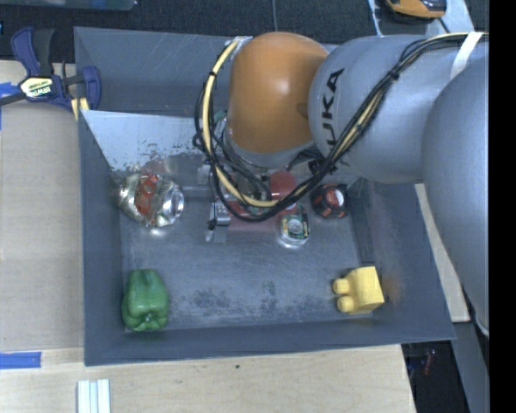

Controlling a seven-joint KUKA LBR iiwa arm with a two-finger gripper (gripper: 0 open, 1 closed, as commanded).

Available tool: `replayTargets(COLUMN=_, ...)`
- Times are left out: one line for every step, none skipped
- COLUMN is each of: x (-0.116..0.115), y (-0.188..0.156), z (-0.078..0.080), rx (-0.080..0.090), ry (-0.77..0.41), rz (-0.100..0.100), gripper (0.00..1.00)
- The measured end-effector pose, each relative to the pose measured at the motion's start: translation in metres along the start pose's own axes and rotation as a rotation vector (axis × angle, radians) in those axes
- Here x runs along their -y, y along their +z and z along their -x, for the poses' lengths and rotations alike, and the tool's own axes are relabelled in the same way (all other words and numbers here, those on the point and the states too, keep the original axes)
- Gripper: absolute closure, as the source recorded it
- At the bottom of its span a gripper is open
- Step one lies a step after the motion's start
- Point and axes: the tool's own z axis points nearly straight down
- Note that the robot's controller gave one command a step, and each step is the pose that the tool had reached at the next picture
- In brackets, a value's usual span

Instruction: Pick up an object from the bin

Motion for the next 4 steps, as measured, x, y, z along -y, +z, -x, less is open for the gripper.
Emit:
replayTargets(x=0.001, y=-0.005, z=0.001, rx=0.008, ry=0.003, rz=0.001, gripper=0.0)
replayTargets(x=-0.042, y=0.052, z=-0.019, rx=0.009, ry=-0.137, rz=0.001, gripper=0.0)
replayTargets(x=-0.086, y=0.038, z=-0.044, rx=0.017, ry=-0.26, rz=0.003, gripper=0.0)
replayTargets(x=-0.094, y=0.055, z=-0.077, rx=0.016, ry=-0.647, rz=-0.003, gripper=0.0)
